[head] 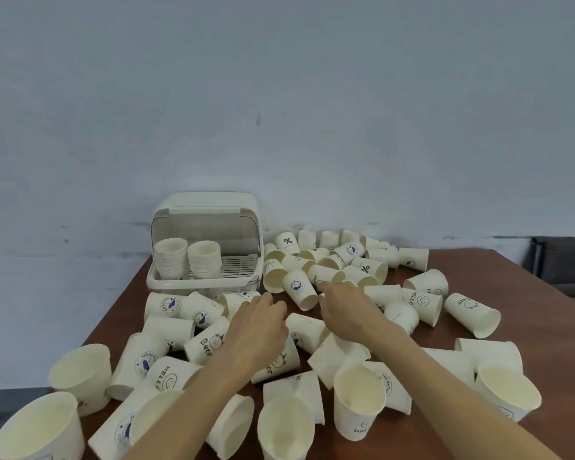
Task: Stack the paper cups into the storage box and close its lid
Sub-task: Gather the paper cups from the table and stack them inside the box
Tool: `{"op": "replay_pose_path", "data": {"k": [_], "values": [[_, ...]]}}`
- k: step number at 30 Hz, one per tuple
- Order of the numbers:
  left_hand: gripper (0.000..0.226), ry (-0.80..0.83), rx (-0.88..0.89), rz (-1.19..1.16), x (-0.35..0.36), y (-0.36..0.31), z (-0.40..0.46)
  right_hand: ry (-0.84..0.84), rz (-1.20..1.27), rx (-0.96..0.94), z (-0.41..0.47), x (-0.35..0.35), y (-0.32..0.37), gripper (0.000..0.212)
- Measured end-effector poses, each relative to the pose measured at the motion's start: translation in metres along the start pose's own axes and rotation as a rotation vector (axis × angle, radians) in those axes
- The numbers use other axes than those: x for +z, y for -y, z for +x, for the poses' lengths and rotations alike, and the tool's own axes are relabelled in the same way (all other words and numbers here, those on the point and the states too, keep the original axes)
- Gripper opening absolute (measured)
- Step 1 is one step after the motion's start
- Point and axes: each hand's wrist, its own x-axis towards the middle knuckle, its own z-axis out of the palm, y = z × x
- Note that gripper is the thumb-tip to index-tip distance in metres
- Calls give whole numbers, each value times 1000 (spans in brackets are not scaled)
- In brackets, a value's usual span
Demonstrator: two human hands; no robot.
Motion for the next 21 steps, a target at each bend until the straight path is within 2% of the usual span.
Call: {"op": "replay_pose_path", "data": {"k": [5,13,21], "values": [[22,6,32,-21,15,-3,40,37,24,70,27,4,-20,36],[18,53,-2,54,47,0,107,57,15,72,58,17,-46,35],[36,131,29,435,85,36,157,-24,31,122,96,18,-65,36]]}}
